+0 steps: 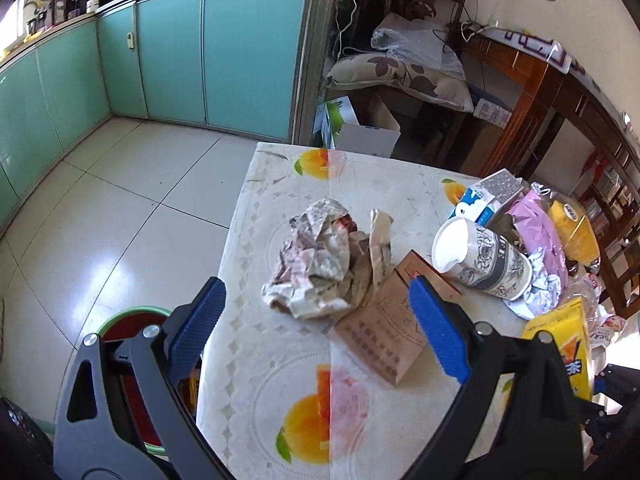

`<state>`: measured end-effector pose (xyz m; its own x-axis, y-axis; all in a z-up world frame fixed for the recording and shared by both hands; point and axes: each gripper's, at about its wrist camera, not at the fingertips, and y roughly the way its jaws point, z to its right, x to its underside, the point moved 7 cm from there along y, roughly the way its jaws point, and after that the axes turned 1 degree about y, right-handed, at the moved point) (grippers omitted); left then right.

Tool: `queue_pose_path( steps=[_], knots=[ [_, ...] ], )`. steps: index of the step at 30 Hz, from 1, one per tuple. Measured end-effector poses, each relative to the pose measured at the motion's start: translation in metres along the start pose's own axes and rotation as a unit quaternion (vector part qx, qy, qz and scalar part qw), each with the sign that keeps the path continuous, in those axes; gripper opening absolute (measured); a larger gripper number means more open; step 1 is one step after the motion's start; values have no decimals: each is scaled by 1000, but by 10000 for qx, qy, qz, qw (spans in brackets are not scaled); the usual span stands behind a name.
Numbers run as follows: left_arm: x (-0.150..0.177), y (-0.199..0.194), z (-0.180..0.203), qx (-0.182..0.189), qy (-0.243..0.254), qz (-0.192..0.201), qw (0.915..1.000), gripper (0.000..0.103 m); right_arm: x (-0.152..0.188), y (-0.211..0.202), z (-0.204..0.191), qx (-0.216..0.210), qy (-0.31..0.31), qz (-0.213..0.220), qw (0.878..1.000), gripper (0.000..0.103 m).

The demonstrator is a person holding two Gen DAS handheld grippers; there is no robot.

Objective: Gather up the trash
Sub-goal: 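Grasp the crumpled foil paper with the left gripper while the right holds the carton, then carry the foil paper over the red bucket with the left gripper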

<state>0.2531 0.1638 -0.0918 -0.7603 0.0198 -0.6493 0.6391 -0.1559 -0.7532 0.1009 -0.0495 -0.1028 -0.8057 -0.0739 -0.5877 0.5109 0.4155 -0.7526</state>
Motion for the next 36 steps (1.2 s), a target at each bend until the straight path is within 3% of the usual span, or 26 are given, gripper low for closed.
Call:
queue_pose_path(
  steps=[4, 5, 9, 12, 17, 27, 28, 30, 33, 36],
  knots=[
    [-8, 24, 9, -96, 146, -159, 9997, 91, 3, 2, 3, 55, 17, -4, 10000, 40],
    [-9, 28, 9, -119, 96, -182, 9997, 90, 4, 1, 3, 83, 20, -10, 10000, 45],
    [-8, 38, 4, 92, -272, -312, 9991, 70, 3, -4, 6, 63, 49, 72, 9999, 50],
    [-8, 37, 2, 54, -280, -248, 9993, 57, 2, -9, 5, 22, 103, 141, 9998, 55],
    [-9, 22, 4, 16, -258, -60, 9996, 46, 3, -4, -2, 130, -66, 60, 9999, 55],
    [10, -59, -9, -160, -112, 608, 9980, 44, 5, 15, -7, 463, -112, -12, 9989, 54],
    [14, -68, -12, -233, -93, 712, 9971, 44, 6, 17, -7, 499, -140, -41, 9986, 52],
    [22, -83, -17, -410, -63, 891, 9952, 44, 9, 22, -9, 702, -275, -80, 9971, 38],
    [35, -92, -27, -587, -80, 1024, 9930, 44, 10, 20, -11, 1004, -457, 95, 9938, 36],
    [43, -96, -35, -424, -189, 949, 9944, 44, 5, 13, -17, 1159, -517, 304, 9915, 36]
  ],
)
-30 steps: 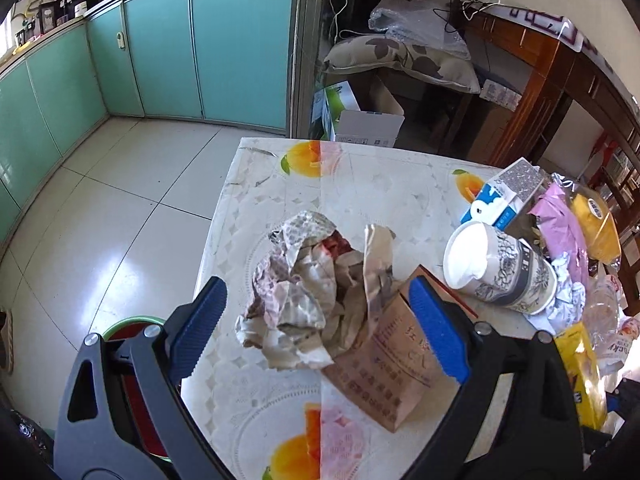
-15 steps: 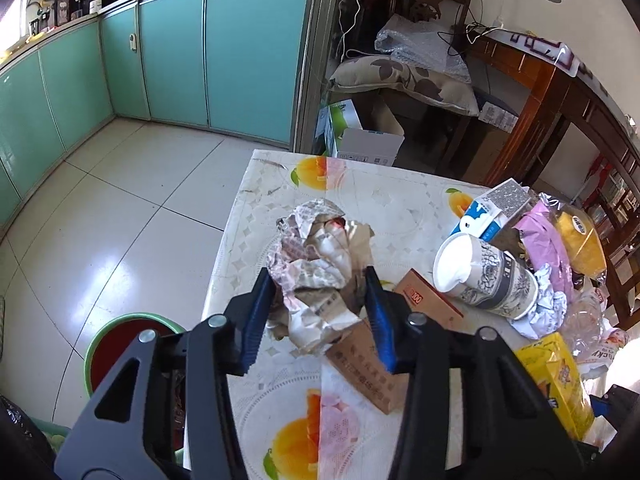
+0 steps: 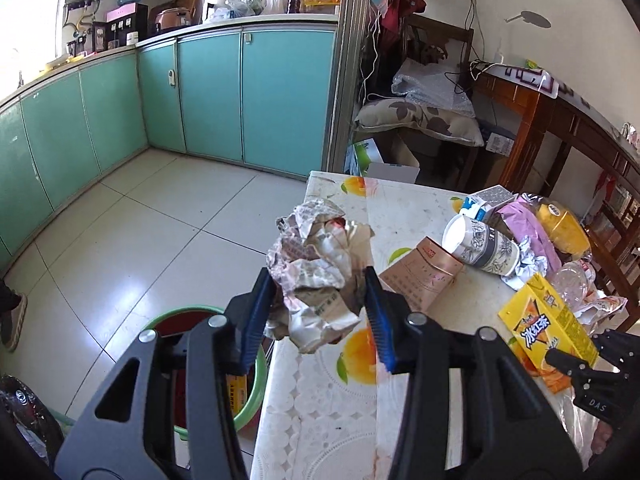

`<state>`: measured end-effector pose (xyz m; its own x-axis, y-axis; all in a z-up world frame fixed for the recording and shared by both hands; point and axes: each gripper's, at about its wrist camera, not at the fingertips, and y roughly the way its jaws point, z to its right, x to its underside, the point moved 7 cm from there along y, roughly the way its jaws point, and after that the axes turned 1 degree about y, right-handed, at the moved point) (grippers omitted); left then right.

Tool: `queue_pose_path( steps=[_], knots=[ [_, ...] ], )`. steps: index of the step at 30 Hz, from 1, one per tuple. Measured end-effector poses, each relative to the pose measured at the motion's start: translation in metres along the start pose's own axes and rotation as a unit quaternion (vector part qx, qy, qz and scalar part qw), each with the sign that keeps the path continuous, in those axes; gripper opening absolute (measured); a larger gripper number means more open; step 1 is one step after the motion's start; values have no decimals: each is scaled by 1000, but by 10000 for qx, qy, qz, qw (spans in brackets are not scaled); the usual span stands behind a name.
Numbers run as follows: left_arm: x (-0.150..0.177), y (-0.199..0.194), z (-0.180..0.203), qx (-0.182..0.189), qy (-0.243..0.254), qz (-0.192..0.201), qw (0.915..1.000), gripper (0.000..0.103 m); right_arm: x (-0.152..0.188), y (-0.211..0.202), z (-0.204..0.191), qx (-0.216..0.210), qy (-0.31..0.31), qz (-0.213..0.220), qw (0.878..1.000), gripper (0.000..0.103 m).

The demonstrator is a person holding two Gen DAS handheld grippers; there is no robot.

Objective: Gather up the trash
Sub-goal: 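Carry the foil paper over the red bucket with the left gripper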

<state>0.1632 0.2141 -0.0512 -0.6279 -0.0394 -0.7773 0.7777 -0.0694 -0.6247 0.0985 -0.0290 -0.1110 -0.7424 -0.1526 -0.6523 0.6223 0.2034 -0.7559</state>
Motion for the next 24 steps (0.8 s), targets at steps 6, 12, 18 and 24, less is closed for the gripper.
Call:
queue_pose_path(
  steps=[6, 12, 18, 24],
  knots=[
    [5, -11, -18, -257, 122, 168, 9995, 44, -19, -23, -20, 6, 54, 401, 9992, 36],
    [11, -8, -44, -335, -165, 64, 9993, 45, -31, -33, -48, -286, 281, 609, 9973, 36],
    [16, -10, -59, -429, -204, 51, 9989, 45, -46, -29, -94, -652, 162, 646, 9956, 36],
    [24, -10, -81, -499, -365, -18, 9981, 45, -61, -20, -138, -993, -30, 645, 9930, 36]
  ],
)
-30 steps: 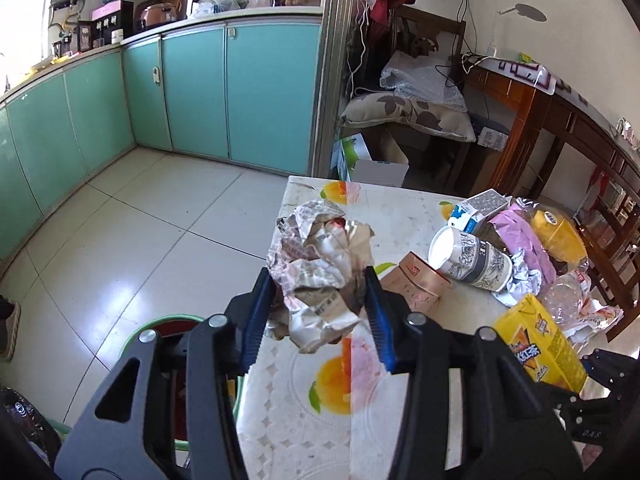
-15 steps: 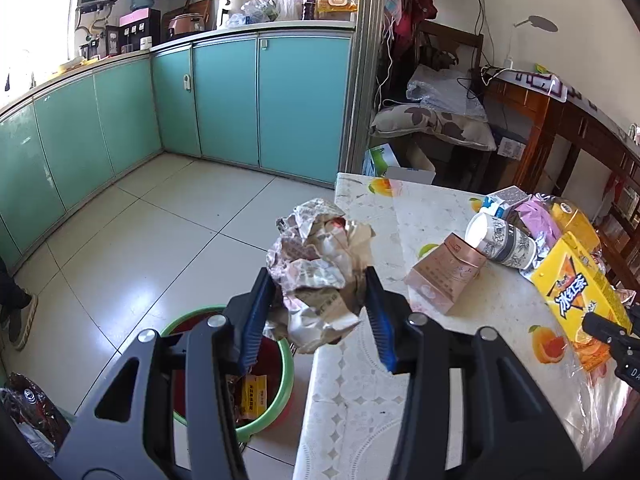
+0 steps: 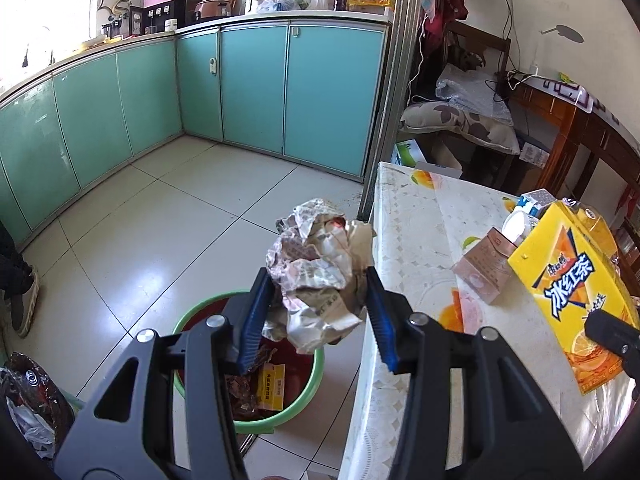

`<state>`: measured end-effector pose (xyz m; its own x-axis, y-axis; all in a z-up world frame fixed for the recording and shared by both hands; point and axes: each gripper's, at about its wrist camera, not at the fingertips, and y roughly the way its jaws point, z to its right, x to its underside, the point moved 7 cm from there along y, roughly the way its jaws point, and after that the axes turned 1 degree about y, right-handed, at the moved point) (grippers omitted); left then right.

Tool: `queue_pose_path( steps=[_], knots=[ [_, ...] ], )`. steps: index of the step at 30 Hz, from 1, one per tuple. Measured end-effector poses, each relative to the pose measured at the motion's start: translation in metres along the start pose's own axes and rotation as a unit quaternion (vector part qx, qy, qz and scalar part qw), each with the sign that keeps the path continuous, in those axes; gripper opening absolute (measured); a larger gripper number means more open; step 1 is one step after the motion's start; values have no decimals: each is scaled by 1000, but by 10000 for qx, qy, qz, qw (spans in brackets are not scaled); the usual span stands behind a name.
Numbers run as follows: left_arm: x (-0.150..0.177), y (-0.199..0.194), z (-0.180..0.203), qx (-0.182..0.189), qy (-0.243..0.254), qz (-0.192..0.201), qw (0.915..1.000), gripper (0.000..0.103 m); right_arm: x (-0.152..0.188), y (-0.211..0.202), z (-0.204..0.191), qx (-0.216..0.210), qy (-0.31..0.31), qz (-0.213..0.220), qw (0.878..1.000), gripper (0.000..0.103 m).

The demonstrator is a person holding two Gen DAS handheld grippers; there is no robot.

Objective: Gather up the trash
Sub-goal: 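Carry the foil paper over the red bucket with the left gripper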

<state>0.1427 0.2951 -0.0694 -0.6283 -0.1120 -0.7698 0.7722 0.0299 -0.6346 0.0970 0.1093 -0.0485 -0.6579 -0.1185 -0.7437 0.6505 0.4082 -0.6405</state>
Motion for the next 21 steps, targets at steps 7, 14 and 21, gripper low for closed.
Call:
queue_pose_path(
  steps=[7, 14, 21],
  knots=[
    [2, 2, -37, -136, -304, -76, 9994, 46, -13, 18, -29, -294, 4, -27, 9996, 36],
    [5, 5, -74, -286, -681, -191, 9971, 47, -17, 38, -53, -533, -36, -183, 9984, 36],
    [12, 16, -101, -472, -908, -308, 9943, 47, -16, 67, -74, -863, -25, -492, 9950, 36]
  ],
)
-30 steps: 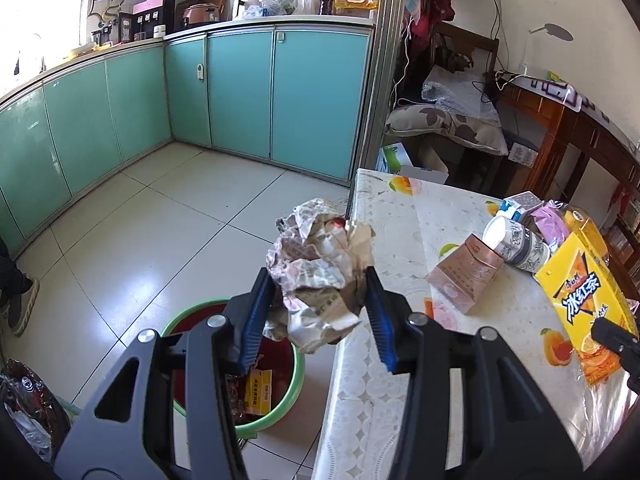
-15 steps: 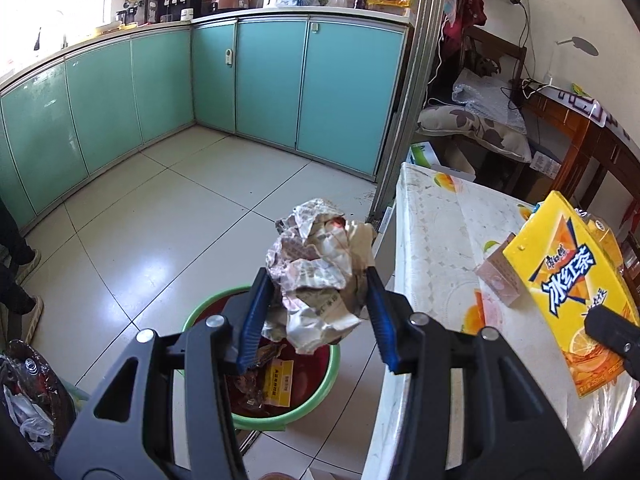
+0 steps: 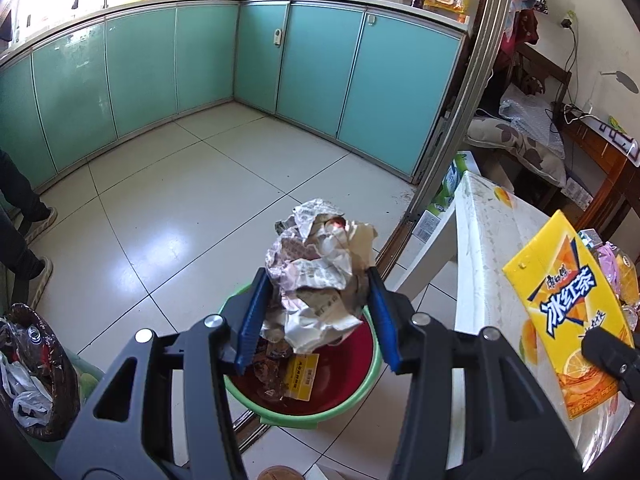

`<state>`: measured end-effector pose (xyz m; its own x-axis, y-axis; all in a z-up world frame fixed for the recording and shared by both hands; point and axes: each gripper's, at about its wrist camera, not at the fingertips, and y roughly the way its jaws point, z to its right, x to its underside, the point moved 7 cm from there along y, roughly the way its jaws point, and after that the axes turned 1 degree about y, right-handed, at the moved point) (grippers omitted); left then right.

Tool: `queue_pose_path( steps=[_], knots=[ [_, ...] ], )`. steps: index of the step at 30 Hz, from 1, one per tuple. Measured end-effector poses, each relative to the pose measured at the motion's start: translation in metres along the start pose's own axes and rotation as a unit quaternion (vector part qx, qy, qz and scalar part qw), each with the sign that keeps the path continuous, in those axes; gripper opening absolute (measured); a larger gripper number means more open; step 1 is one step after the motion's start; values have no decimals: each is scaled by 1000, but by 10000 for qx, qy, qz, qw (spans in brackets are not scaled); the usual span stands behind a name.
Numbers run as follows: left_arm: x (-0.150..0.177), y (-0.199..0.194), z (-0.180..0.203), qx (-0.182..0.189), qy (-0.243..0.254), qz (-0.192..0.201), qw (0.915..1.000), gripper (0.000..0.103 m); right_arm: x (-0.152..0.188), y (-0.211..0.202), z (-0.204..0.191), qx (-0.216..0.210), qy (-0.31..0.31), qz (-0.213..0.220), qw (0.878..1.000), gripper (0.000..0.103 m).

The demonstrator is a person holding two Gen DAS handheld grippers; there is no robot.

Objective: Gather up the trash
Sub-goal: 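Carry the foil paper over the red bucket with the left gripper, then move the right gripper to the white paper cup while the left approaches the cigarette box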

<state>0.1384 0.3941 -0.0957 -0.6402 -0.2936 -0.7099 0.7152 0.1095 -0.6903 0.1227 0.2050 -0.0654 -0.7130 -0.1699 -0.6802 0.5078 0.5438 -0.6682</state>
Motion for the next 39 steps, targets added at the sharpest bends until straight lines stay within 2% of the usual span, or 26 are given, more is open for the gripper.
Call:
queue_pose_path(
  steps=[13, 25, 26, 28, 29, 30, 35, 39],
  knots=[
    [16, 54, -34, -207, -258, -559, 9979, 47, -6, 63, -12, -117, -167, -498, 9985, 36],
    [12, 65, -41, -383, -367, -611, 9967, 51, -12, 114, -17, -248, -133, -866, 9958, 36],
    [12, 66, -41, -381, -390, -622, 9966, 54, -13, 117, -19, -273, -118, -877, 9957, 36],
    [11, 67, -42, -424, -420, -638, 9962, 73, -15, 121, -19, -232, -110, -857, 9960, 38],
    [11, 67, -42, -465, -437, -622, 9960, 84, -16, 120, -18, -183, -81, -806, 9965, 47],
    [10, 65, -43, -480, -448, -586, 9961, 86, -18, 117, -16, -165, -28, -722, 9973, 60],
    [7, 60, -41, -412, -457, -537, 9967, 86, -16, 89, -1, -20, 42, -491, 9988, 61],
    [5, 54, -23, -264, -271, -482, 9981, 86, -8, 51, 20, 60, 265, -277, 9992, 62]
  ],
)
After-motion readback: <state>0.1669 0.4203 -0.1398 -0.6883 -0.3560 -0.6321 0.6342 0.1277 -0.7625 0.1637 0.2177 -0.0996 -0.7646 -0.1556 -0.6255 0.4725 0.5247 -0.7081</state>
